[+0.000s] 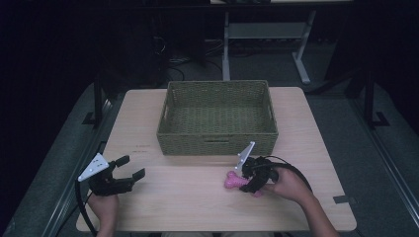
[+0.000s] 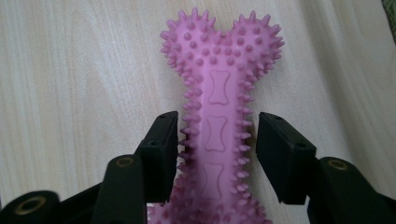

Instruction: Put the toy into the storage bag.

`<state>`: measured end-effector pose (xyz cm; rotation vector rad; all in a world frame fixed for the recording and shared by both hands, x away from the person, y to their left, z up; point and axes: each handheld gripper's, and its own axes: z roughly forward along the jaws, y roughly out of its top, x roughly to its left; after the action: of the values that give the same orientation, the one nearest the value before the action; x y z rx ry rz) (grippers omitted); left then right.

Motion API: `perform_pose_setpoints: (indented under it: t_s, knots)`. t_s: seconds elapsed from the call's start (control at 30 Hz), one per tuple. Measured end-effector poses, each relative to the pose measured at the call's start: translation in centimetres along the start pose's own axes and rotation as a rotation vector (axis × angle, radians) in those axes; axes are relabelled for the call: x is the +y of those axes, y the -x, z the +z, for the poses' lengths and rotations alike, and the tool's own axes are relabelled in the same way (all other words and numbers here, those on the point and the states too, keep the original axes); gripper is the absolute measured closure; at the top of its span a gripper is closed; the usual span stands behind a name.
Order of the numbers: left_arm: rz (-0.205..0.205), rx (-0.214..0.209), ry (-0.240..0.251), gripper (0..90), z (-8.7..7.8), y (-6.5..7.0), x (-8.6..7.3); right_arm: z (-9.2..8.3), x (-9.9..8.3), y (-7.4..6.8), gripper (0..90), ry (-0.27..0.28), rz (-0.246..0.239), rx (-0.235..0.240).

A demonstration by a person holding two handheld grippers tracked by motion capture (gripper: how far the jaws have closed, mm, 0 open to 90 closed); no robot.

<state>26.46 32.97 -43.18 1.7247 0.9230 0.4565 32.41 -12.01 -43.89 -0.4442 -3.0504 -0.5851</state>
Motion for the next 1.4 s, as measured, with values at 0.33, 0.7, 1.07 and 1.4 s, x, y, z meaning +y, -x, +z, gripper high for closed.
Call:
perform_pose_setpoints:
  t_s: [0.33,0.7,1.07,1.4]
  knots:
    - [-0.001,0.005,0.003,13.5,-0.1,-0.2,0.0,0.3,0.3,-0.2,55.8,-0.008,-0.025,0.0]
    - [-0.006,0.005,0.008,13.5,0.0,-0.2,0.1,-0.6,1.0,0.5,57.8,0.002,-0.031,0.045]
    - [-0.013,0.006,0.014,13.5,0.0,-0.4,0.0,-3.0,2.5,1.7,57.8,0.076,-0.058,0.121]
    - [-0.017,0.005,0.017,13.5,0.0,-0.4,0.0,-6.2,4.5,2.6,57.8,0.123,-0.086,0.138]
